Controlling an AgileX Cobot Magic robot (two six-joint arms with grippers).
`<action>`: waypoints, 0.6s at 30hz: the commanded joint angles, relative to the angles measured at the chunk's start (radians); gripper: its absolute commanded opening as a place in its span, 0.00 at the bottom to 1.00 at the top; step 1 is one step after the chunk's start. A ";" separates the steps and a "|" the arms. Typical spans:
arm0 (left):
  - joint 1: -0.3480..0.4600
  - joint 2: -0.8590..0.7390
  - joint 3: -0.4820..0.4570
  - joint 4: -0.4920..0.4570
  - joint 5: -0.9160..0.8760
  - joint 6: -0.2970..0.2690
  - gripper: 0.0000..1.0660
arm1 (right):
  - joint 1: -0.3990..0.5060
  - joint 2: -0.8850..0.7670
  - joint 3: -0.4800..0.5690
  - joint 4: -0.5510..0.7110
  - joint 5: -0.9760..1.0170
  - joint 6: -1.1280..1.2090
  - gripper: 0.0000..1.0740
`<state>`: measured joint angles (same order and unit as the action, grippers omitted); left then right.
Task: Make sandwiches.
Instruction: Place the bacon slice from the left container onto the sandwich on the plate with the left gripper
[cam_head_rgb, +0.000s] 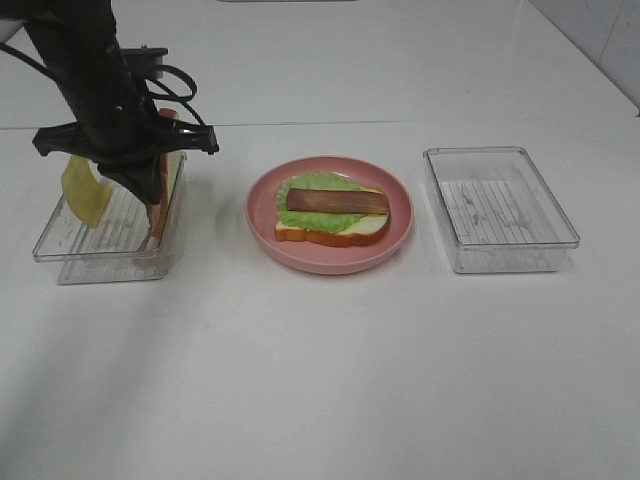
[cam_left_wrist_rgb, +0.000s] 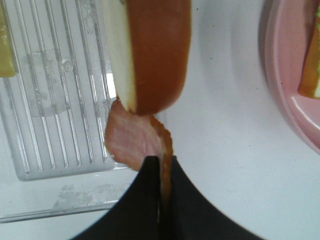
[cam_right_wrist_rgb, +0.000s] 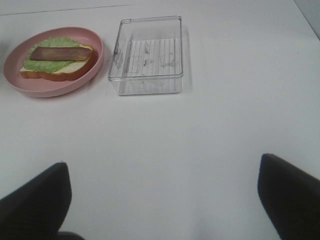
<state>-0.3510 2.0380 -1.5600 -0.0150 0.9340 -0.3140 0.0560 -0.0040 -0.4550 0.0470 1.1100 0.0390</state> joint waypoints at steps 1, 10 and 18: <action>-0.005 -0.065 -0.004 -0.003 0.029 -0.008 0.00 | -0.003 -0.020 0.003 -0.004 -0.011 -0.007 0.87; -0.013 -0.129 -0.056 -0.131 0.029 0.075 0.00 | -0.003 -0.020 0.003 -0.004 -0.011 -0.007 0.87; -0.078 -0.107 -0.124 -0.283 -0.108 0.160 0.00 | -0.003 -0.020 0.003 -0.004 -0.011 -0.007 0.87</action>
<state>-0.4030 1.9180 -1.6560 -0.2310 0.8900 -0.1930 0.0560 -0.0040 -0.4550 0.0470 1.1100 0.0390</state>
